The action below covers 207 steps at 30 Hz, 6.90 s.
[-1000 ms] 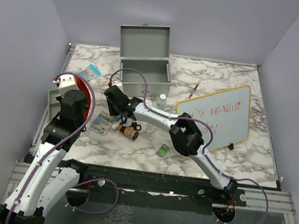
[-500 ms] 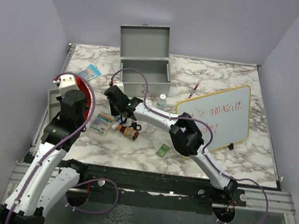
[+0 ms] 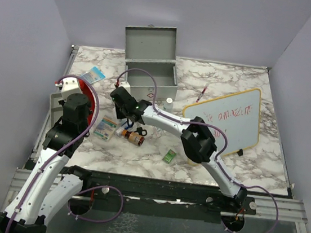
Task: Organize the medicine kit
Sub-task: Pick up the medical item at the center of the board, then place the medical item at the medicine pouch, then pick up the medical item at the center of the board.
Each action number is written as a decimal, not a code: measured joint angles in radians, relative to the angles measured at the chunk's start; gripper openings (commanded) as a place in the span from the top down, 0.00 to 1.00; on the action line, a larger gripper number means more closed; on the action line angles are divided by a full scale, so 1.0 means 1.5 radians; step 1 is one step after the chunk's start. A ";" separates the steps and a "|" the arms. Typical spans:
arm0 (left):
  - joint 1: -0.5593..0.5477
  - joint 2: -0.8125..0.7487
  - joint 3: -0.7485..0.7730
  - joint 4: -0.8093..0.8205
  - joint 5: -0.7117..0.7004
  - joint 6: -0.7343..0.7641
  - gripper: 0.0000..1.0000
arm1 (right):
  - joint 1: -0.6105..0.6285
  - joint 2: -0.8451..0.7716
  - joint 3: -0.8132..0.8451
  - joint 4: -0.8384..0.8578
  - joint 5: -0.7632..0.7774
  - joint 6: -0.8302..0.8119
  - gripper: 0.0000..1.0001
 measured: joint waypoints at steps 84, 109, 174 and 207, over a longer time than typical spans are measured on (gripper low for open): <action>-0.007 -0.014 0.017 -0.036 0.065 -0.054 1.00 | -0.017 -0.349 -0.292 0.196 -0.083 0.044 0.54; -0.008 -0.031 0.014 -0.037 0.019 -0.028 1.00 | -0.018 -0.017 -0.054 0.132 -0.003 -0.155 0.25; -0.012 -0.032 0.014 -0.037 0.019 -0.028 1.00 | -0.025 -0.037 -0.147 0.180 -0.046 -0.161 0.99; -0.013 0.017 -0.008 -0.001 0.288 -0.168 1.00 | -0.025 -0.661 -0.634 0.364 -0.147 0.160 0.99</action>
